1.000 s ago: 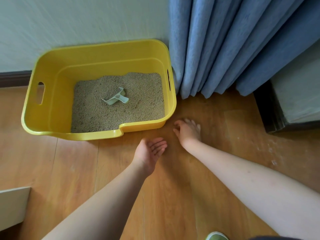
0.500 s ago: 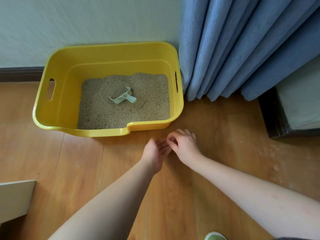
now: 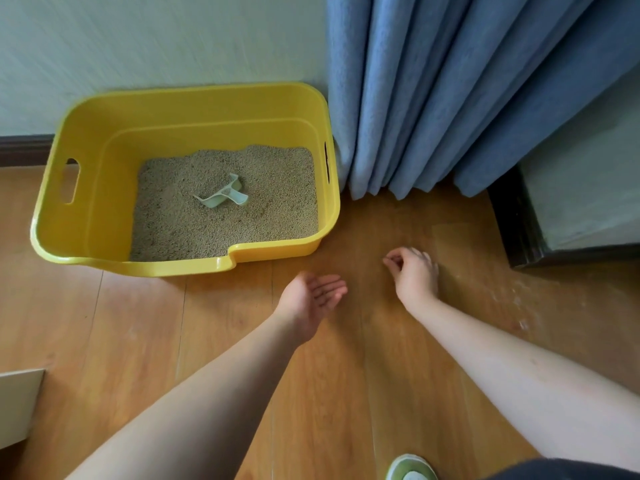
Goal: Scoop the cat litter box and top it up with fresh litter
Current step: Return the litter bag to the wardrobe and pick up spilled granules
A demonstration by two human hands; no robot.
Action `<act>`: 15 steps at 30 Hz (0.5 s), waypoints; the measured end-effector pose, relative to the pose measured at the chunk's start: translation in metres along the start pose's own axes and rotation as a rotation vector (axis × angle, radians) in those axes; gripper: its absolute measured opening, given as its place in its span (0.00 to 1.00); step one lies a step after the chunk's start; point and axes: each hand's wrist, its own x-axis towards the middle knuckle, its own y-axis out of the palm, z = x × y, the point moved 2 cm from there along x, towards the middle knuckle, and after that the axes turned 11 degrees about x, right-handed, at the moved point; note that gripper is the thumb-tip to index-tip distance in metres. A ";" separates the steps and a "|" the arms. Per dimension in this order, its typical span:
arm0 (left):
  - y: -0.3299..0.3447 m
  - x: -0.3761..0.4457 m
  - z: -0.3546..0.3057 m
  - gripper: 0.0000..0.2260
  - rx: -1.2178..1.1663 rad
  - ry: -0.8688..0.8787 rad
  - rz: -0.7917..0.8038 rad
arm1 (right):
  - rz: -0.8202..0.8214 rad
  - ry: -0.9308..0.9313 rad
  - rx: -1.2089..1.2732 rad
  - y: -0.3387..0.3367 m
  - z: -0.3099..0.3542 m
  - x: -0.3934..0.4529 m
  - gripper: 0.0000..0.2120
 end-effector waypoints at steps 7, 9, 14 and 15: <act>0.009 -0.003 -0.002 0.22 -0.013 0.006 0.050 | 0.072 -0.056 -0.029 0.012 0.004 0.009 0.10; 0.007 -0.003 -0.002 0.22 -0.014 0.006 0.049 | 0.082 -0.044 -0.045 0.016 0.007 0.012 0.08; -0.002 -0.005 0.000 0.22 0.001 0.016 0.030 | 0.083 -0.004 -0.079 0.018 0.014 0.014 0.05; -0.004 -0.005 0.001 0.21 0.007 0.016 0.021 | 0.083 -0.003 -0.058 0.018 0.016 0.010 0.05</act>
